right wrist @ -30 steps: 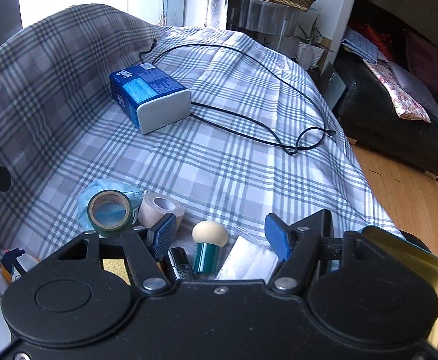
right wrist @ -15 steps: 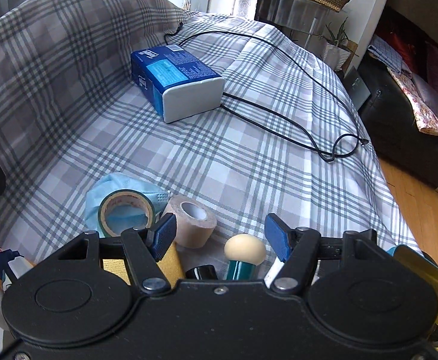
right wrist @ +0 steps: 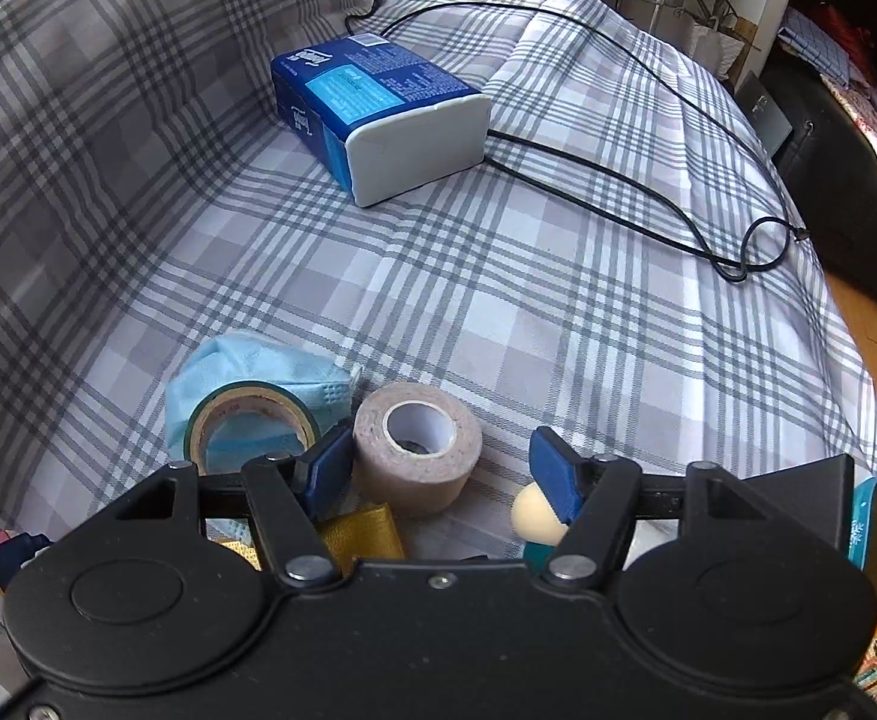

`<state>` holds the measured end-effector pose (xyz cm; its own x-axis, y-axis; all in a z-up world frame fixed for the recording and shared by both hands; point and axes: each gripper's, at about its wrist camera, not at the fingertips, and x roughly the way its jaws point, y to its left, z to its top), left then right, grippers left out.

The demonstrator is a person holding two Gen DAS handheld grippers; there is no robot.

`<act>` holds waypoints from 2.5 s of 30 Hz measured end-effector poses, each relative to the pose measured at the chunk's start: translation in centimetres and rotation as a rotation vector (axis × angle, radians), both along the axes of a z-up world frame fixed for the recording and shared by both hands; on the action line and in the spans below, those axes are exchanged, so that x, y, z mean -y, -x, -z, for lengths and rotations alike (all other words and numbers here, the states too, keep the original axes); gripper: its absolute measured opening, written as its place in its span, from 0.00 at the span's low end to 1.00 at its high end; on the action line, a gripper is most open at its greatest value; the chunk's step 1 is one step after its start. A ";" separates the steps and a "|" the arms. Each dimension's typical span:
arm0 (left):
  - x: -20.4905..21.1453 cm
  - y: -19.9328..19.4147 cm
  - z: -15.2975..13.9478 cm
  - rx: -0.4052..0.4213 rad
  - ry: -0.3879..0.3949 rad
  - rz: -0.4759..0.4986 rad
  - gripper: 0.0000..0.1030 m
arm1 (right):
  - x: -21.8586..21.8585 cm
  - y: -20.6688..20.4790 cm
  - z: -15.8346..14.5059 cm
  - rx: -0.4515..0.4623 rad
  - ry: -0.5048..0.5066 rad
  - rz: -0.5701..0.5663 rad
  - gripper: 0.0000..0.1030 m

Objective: Organize soft objects
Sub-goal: 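Grasp the beige tape roll with right tool while left tool reaches the blue mask, then grasp the blue face mask with left tool while right tool lifts the tape roll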

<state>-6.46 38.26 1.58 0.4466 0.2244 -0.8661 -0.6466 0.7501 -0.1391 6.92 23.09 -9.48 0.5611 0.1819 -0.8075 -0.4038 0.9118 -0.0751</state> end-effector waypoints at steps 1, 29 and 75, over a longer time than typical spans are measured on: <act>0.0 0.0 0.0 0.001 0.001 0.000 0.99 | -0.2 -0.1 0.3 -0.004 0.007 -0.003 0.60; 0.1 -0.3 1.1 -0.033 -0.022 -0.013 0.99 | 1.6 3.4 -3.4 0.112 -0.020 -0.039 0.47; 6.3 -14.5 8.3 -0.134 -0.070 0.267 0.99 | 8.7 12.4 0.5 0.171 -0.258 -0.122 0.47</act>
